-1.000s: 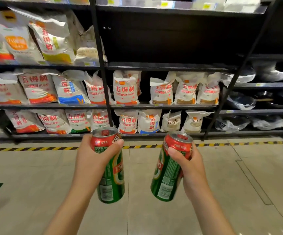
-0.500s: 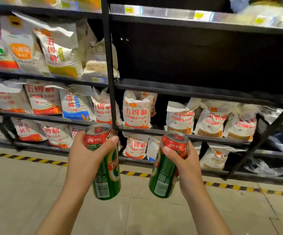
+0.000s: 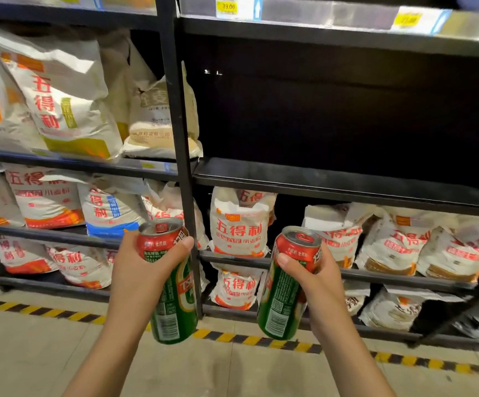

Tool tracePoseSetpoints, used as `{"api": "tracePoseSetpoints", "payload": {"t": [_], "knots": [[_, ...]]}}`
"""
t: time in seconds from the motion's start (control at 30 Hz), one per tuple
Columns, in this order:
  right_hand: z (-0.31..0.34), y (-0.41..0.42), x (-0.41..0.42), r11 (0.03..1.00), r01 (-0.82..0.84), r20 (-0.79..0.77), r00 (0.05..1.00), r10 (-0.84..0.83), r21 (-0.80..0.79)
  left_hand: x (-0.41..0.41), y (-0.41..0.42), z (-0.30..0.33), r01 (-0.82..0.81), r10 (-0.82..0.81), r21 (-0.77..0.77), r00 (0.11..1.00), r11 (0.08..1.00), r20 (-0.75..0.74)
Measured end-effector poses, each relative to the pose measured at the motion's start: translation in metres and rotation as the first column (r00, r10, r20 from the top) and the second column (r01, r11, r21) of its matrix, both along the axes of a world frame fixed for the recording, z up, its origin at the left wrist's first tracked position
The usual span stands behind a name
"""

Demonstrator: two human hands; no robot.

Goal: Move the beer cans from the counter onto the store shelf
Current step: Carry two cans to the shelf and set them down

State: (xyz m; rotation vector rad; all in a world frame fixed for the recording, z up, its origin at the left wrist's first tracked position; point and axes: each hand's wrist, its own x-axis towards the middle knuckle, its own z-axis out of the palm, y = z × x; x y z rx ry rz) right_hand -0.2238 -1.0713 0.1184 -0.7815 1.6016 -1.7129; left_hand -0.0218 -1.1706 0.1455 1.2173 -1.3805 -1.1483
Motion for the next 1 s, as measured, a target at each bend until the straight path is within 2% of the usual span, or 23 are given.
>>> {"api": "tracePoseSetpoints", "payload": {"t": [0.23,0.4,1.0], "knots": [[0.002,-0.099,-0.042,0.995,0.104,-0.002,0.995,-0.104,-0.002,-0.059,-0.114,0.006,0.119,-0.117,-0.020,0.992,0.993,0.052],[0.006,-0.151,-0.069,0.995,0.095,0.010,0.995,-0.095,0.000,-0.095,-0.174,0.007,0.167,-0.166,-0.008,0.984,0.986,0.064],[0.015,-0.345,-0.171,0.994,-0.087,-0.151,0.986,0.076,-0.069,-0.220,-0.342,0.002,0.061,-0.058,-0.104,0.998,0.993,0.029]]}}
